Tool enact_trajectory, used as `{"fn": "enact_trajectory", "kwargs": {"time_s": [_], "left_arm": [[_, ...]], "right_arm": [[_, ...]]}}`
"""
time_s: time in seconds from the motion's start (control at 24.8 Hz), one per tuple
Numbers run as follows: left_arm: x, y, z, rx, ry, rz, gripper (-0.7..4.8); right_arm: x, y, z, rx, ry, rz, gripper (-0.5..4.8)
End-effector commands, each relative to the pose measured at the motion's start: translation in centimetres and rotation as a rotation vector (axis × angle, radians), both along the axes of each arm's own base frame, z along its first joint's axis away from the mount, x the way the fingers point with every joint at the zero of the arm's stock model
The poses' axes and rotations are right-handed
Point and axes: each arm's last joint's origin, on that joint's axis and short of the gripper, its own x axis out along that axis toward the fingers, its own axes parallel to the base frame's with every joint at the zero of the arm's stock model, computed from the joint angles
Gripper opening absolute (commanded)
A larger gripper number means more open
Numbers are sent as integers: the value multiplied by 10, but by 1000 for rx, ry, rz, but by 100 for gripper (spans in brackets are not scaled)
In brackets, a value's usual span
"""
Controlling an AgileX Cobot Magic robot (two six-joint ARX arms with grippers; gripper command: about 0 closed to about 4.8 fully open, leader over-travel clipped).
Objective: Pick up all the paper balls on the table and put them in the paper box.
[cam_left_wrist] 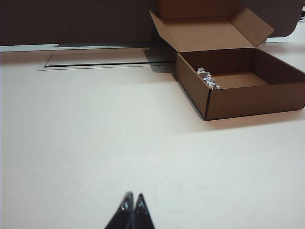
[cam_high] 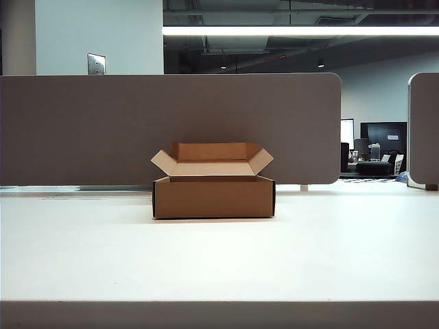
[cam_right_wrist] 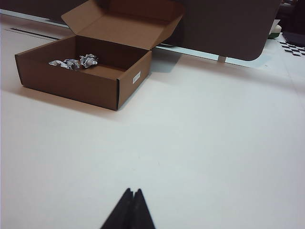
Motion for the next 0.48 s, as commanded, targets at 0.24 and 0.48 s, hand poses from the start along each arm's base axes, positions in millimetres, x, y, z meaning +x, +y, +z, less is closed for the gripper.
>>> {"fn": "enact_trajectory", "kwargs": {"time_s": [0.24, 0.48], "left_arm": [[2, -1, -11, 15, 23, -6, -5], [3, -2, -14, 9, 14, -26, -5]], "right_arm": [[0, 0, 0, 6, -14, -1, -5], [0, 0, 0, 6, -13, -1, -5]]}}
